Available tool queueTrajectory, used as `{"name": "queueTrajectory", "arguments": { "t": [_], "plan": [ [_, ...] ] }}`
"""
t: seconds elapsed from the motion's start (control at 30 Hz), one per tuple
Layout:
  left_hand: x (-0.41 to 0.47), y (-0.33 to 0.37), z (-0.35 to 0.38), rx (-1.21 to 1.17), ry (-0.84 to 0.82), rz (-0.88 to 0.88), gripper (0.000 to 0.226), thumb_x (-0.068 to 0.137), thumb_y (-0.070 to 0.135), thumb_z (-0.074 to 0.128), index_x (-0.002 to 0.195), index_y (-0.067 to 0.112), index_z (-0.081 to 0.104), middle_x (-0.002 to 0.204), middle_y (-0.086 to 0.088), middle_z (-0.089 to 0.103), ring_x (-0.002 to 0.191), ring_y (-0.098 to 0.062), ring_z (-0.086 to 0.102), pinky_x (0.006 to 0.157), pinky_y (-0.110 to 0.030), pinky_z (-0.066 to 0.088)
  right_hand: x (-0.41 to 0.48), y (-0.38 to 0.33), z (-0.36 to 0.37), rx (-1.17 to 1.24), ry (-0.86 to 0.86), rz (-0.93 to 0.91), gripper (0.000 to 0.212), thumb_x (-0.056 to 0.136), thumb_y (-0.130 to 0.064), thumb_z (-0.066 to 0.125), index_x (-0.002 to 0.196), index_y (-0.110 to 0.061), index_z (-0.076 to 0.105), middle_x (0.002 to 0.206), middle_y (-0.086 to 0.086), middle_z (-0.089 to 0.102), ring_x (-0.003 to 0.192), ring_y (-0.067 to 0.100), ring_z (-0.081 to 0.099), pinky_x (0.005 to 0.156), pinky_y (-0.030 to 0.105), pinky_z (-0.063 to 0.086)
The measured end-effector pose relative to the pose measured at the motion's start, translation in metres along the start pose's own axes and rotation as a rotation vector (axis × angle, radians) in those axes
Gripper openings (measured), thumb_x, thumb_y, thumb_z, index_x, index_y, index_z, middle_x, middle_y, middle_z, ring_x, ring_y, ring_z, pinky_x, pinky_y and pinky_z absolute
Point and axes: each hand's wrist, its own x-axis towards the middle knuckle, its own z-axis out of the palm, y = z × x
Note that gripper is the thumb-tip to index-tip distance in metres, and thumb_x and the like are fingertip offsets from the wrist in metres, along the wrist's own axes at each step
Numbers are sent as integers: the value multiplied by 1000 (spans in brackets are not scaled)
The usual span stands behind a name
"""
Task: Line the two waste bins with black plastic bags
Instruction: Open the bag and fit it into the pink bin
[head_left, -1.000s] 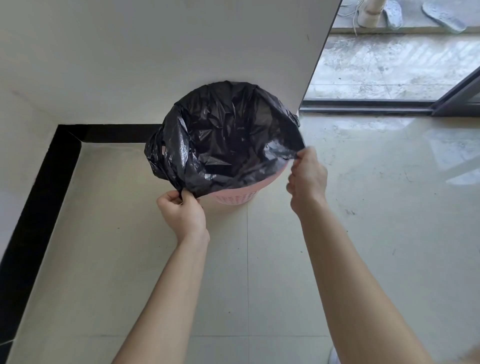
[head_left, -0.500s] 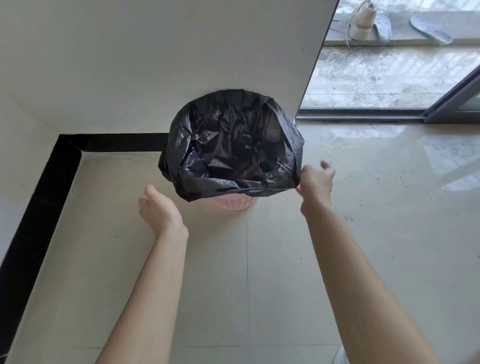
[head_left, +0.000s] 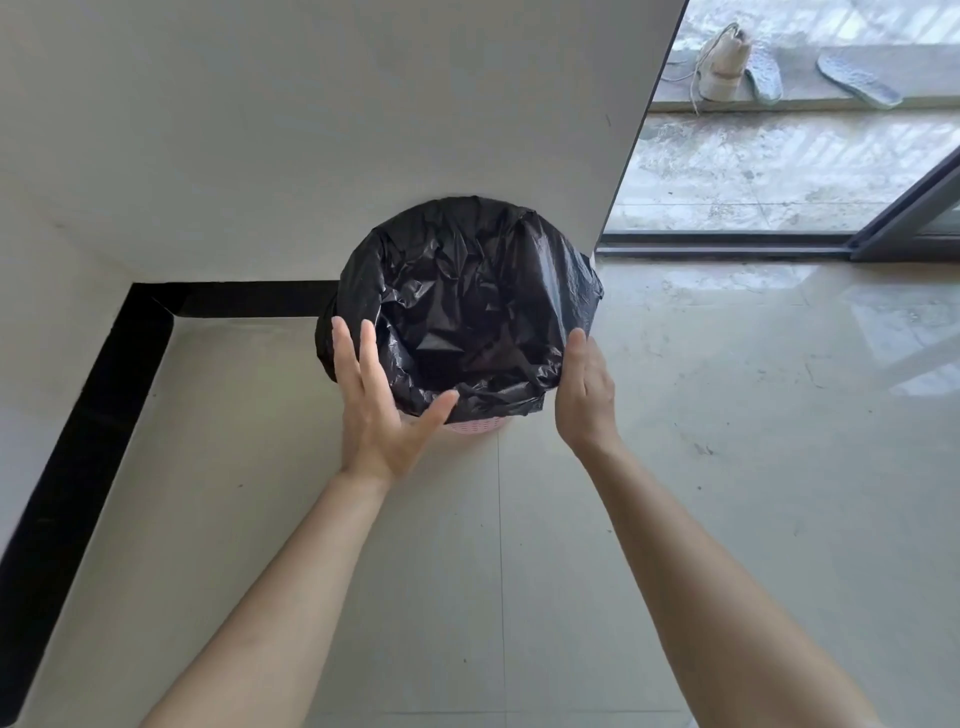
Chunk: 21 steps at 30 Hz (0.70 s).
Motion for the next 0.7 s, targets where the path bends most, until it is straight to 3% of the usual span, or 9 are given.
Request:
{"name": "queueTrajectory", "arguments": {
  "t": [0.07,0.13,0.2,0.3,0.37,0.47,0.57,0.63,0.7],
  "plan": [
    [0,-2,-3,35,-31,36,124,66,77,66,155,21,1,162,-12,-15,150,-21,-11,117,-21,10,0,2,3,14,69,-12,40,105,-45,23,98,-22,55,97,-7,59,92,8,52,89,31,39],
    [3,-5,-5,90,-33,70,130,60,78,72,154,16,8,161,-17,-10,150,-25,-7,118,-36,20,7,-2,6,90,170,69,37,105,-44,30,92,-18,53,89,-9,59,82,3,53,79,28,39],
    [6,-7,-6,141,-1,141,124,60,73,76,149,6,23,159,-25,1,150,-32,2,116,-51,30,21,-7,5,297,217,249,36,100,-46,42,91,-15,57,87,-8,62,83,7,58,76,29,45],
    [6,-10,-5,129,4,146,113,62,70,77,144,6,32,160,-24,5,150,-31,9,108,-50,41,41,-18,-1,576,153,493,36,88,-54,54,100,-23,69,101,-5,74,93,13,69,78,30,54],
    [5,-11,-5,117,-3,139,111,61,67,80,143,8,34,160,-22,4,150,-30,10,104,-51,45,52,-16,-4,519,165,557,29,91,-46,56,95,-21,69,96,-5,73,88,14,68,70,27,53],
    [5,-11,-4,124,5,138,108,62,65,81,141,7,35,160,-21,3,149,-30,11,103,-53,45,57,-9,-2,495,12,707,19,92,-23,53,99,-12,66,95,2,70,86,19,63,70,30,50],
    [5,-12,-5,138,16,151,107,62,69,78,140,9,36,161,-19,2,149,-30,11,105,-52,43,58,-1,-4,348,-55,707,12,91,-22,54,97,-17,64,98,3,69,79,15,62,62,26,51],
    [6,-16,-4,144,16,161,107,62,69,78,140,8,36,161,-21,2,149,-32,10,107,-54,41,60,-2,-6,277,-12,624,29,92,-31,57,116,-15,61,113,5,68,93,18,64,78,33,57],
    [4,-14,-3,174,23,162,107,63,70,77,139,6,38,160,-23,4,148,-35,11,107,-57,38,62,-11,-11,77,123,511,45,95,-34,52,135,-14,48,131,10,57,113,25,57,99,42,49]
  ]
}}
